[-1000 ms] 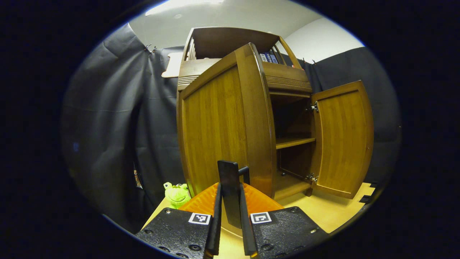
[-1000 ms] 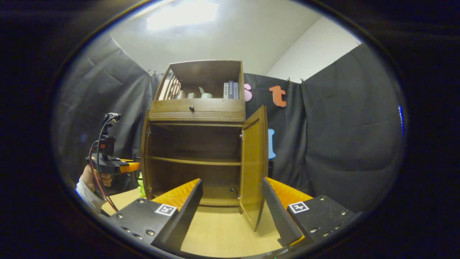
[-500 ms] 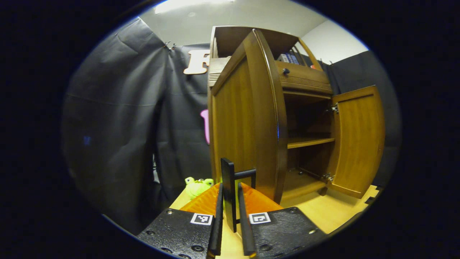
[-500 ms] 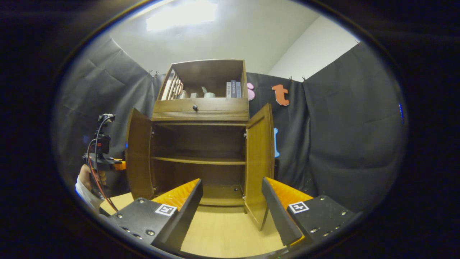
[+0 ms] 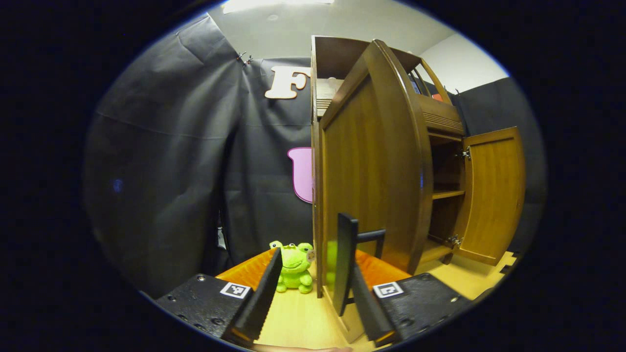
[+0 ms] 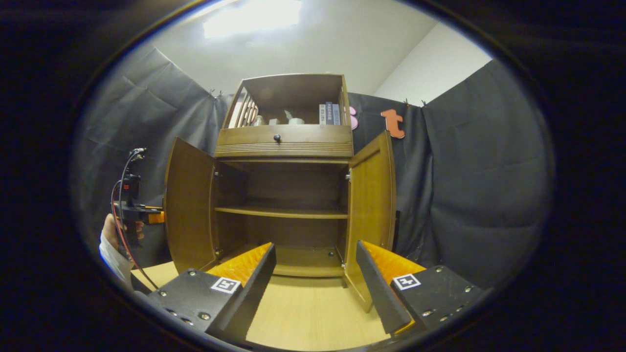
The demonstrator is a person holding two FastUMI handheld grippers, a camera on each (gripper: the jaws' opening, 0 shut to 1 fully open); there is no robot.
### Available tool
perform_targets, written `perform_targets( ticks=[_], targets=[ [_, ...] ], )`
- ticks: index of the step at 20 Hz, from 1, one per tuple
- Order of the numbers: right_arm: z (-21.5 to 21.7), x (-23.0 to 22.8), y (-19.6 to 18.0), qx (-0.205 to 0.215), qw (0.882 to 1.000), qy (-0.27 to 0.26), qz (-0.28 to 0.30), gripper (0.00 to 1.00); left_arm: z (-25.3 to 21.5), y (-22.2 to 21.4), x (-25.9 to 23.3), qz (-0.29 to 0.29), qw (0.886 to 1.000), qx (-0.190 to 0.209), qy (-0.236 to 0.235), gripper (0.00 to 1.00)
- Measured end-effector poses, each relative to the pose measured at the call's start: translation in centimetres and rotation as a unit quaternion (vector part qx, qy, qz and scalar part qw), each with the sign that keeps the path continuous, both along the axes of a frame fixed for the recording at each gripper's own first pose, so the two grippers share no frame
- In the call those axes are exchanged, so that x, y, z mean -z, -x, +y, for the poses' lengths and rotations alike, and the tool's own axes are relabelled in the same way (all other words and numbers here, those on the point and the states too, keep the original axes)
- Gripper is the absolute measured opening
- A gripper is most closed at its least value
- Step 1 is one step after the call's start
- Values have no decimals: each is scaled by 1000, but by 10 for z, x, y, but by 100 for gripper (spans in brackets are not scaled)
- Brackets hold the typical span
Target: Open the right door of the double-door shoe cabinet with the right hand, and open the left door with the left hand.
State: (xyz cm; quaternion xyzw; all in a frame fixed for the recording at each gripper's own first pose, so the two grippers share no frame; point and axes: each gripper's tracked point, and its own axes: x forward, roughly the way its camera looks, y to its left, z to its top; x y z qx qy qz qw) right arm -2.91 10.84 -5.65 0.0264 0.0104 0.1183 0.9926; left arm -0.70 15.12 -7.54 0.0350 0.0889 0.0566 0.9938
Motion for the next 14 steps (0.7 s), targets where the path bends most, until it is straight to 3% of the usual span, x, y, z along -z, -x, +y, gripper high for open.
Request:
perform_targets(
  ticks=[2,12,14],
  targets=[
    [5,-1,1,-2,1000,5,0,100,13,2,2,5,1000,5,13,89],
    [20,-22,19,-18,999,20,-19,100,42,-1,3,10,996,74,39,89],
    [22,-20,17,-20,999,26,-17,100,38,1,3,12,997,72,40,89]
  ],
)
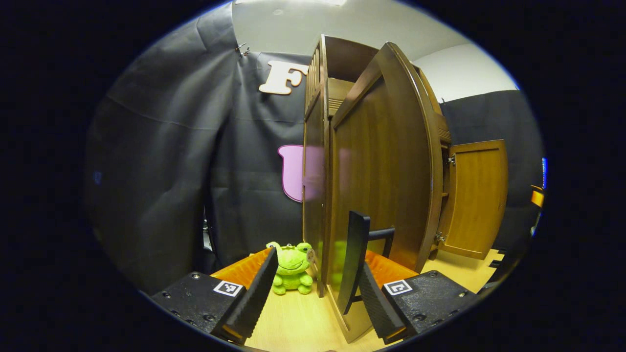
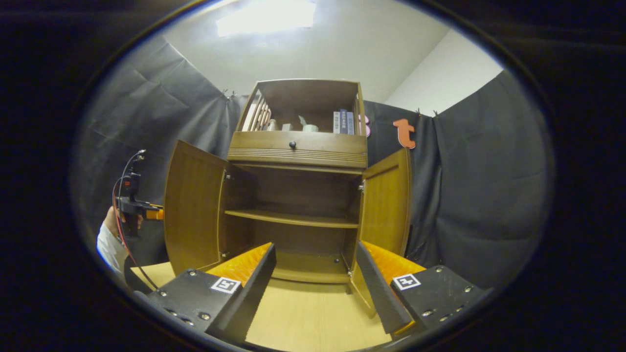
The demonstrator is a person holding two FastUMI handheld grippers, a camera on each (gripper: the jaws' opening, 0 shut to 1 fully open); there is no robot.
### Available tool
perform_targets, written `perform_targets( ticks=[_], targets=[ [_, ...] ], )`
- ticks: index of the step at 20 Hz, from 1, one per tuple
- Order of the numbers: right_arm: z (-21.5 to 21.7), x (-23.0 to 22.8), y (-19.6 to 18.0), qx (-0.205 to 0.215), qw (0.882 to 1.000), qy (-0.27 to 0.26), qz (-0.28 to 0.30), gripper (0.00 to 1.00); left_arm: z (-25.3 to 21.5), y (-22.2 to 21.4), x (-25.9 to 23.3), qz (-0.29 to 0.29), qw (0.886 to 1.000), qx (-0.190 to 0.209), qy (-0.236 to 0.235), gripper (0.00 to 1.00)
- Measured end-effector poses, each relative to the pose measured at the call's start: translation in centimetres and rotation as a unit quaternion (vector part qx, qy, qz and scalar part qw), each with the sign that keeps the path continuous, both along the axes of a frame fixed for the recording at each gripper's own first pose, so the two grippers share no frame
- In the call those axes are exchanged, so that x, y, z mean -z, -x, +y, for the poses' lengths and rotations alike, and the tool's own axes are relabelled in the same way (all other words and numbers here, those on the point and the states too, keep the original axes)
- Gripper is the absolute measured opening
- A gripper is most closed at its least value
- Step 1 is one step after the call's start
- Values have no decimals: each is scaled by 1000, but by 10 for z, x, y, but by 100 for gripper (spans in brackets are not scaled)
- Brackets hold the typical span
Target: Open the right door of the double-door shoe cabinet with the right hand, and open the left door with the left hand.
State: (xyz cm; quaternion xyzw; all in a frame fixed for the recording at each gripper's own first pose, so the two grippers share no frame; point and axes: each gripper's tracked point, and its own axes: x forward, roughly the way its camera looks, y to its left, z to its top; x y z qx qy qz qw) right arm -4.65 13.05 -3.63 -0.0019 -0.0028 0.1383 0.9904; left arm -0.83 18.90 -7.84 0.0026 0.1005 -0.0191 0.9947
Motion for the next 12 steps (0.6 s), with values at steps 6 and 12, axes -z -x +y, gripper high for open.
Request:
perform_targets(
  ticks=[6,12],
  targets=[
    [4,15,-21,0,1000,7,20,98,-7,21,-7,0,1000,-14,-7,81],
    [-5,29,-23,4,1000,-1,29,100,-1,47,-12,-5,996,-76,-38,82]
  ],
)
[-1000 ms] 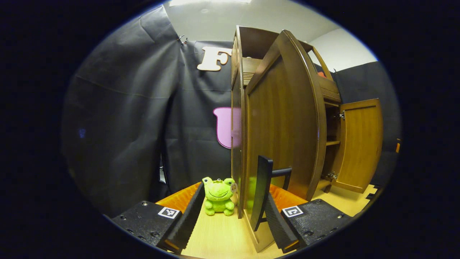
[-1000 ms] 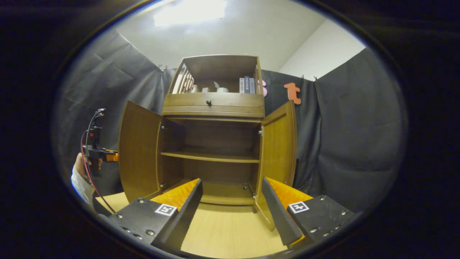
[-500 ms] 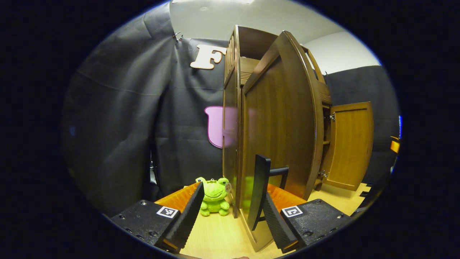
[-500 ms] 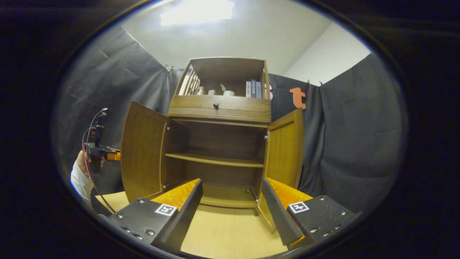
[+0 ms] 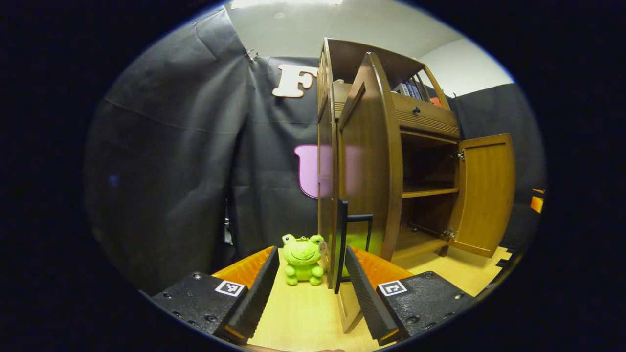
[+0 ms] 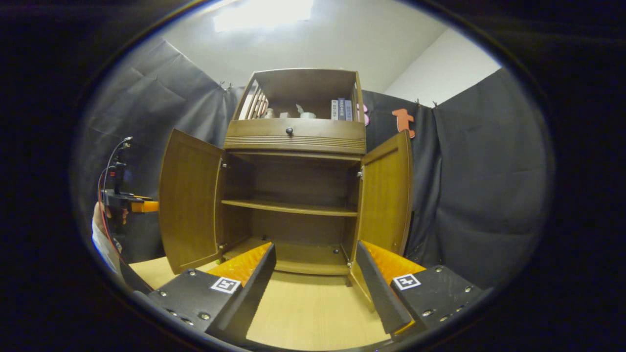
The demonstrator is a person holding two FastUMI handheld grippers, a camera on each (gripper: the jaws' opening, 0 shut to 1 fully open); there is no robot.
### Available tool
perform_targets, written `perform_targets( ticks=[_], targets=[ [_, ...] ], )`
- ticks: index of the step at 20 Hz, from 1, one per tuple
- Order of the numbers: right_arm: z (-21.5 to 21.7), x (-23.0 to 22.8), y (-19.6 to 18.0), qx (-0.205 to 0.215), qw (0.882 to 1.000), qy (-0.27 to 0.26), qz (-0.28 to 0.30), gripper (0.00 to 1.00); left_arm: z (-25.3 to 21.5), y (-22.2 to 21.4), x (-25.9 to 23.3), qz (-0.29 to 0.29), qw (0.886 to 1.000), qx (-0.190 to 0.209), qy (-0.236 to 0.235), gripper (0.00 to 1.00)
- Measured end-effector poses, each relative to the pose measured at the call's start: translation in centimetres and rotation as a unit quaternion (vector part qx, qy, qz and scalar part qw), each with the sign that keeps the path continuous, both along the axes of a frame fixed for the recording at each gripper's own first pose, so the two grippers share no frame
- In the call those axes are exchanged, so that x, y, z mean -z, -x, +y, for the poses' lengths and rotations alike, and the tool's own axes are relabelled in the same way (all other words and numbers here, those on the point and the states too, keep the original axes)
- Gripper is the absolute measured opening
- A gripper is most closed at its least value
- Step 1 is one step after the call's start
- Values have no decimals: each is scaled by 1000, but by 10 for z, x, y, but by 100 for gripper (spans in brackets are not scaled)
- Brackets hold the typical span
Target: Open the right door of the double-door shoe cabinet with the right hand, and open the left door with the left hand.
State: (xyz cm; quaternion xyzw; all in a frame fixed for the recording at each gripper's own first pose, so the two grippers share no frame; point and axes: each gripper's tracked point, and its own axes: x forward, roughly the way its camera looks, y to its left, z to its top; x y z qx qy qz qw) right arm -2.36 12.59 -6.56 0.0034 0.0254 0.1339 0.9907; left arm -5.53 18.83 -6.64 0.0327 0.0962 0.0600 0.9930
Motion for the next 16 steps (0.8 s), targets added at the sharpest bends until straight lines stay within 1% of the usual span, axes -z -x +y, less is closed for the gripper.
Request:
perform_targets(
  ticks=[1,2,3,4,5,7,8,9,11,12,13,14,16],
  targets=[
    [-1,2,0,0,1000,-2,1,100,1,7,-4,-5,1000,-13,-8,81],
    [-2,4,-1,-1,1000,-3,2,100,4,13,-7,-7,999,-36,-14,81],
    [-4,7,-2,0,1000,-5,5,100,10,21,-6,3,998,-64,-22,84],
    [-7,13,-3,1,1000,-5,10,93,9,30,-9,2,996,-82,-30,82],
    [-8,18,-3,-3,1000,-1,14,95,3,36,-16,-9,995,-93,-34,82],
    [-17,25,-7,3,1000,-1,19,100,-13,43,-31,-29,994,-106,-18,82],
    [-23,28,-10,7,1000,-7,20,98,-22,47,-34,-33,993,-111,-7,84],
    [-28,31,-12,7,1000,-14,22,98,-32,51,-35,-39,992,-119,3,88],
    [-36,42,-16,12,999,-17,35,98,-53,52,-50,-65,992,-112,-5,89],
    [-43,47,-17,18,999,-18,37,98,-67,48,-51,-65,992,-104,-10,89],
    [-50,46,-18,23,999,-22,36,93,-79,42,-46,-59,993,-97,-9,92],
    [-55,43,-18,26,999,-29,32,98,-92,37,-44,-53,995,-89,-5,92],
    [-63,35,-11,28,998,-47,19,98,-115,30,-46,-50,996,-77,1,92]
  ],
)
